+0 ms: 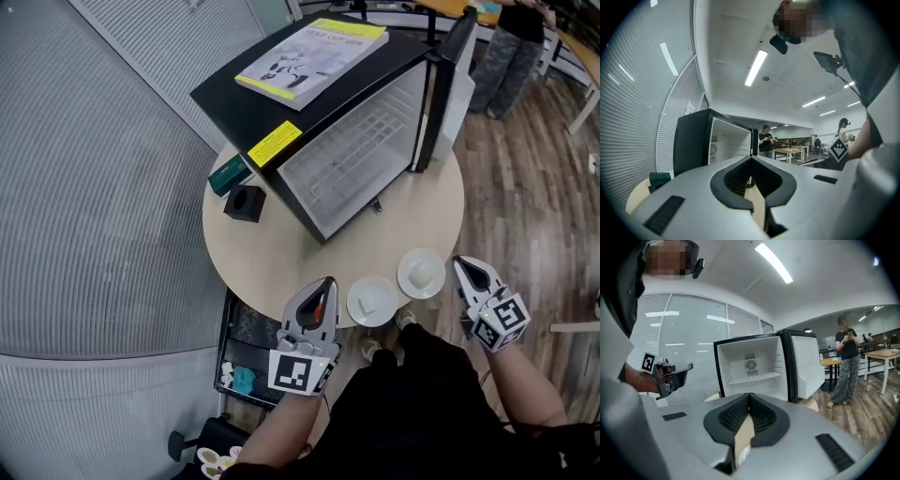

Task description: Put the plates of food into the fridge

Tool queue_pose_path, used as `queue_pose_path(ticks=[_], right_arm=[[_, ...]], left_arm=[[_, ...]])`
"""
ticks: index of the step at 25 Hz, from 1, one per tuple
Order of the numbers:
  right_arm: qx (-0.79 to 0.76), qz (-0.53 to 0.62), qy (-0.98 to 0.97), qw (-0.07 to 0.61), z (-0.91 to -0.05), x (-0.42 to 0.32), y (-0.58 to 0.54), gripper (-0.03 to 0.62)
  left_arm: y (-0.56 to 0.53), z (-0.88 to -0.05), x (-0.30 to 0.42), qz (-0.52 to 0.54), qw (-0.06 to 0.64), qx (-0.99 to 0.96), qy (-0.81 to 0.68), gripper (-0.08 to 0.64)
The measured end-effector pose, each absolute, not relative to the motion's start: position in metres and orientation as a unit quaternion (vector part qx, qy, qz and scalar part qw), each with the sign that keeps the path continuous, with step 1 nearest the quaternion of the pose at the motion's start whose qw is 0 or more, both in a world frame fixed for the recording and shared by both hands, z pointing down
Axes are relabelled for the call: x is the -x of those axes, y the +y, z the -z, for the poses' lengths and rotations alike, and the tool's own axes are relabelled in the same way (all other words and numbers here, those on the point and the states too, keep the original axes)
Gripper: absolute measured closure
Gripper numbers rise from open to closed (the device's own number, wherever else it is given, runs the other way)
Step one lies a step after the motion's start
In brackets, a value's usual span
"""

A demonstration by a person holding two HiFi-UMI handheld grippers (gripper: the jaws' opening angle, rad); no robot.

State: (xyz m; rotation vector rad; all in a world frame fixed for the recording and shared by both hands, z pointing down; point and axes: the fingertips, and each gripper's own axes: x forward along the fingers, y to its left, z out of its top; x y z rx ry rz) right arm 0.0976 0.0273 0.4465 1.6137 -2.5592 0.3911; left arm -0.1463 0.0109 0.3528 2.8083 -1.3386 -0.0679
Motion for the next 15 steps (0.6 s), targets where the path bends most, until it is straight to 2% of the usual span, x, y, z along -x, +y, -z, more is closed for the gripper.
queue_pose_path(ticks=[15], right_arm=[[-0.582,-0.228,-0.78,0.037,-0.554,-0.155,0.059,0.598]], left_arm=[[-0.033,-0.397,0.082,-0.022,0.008,-0.919,-0.393,0.558]])
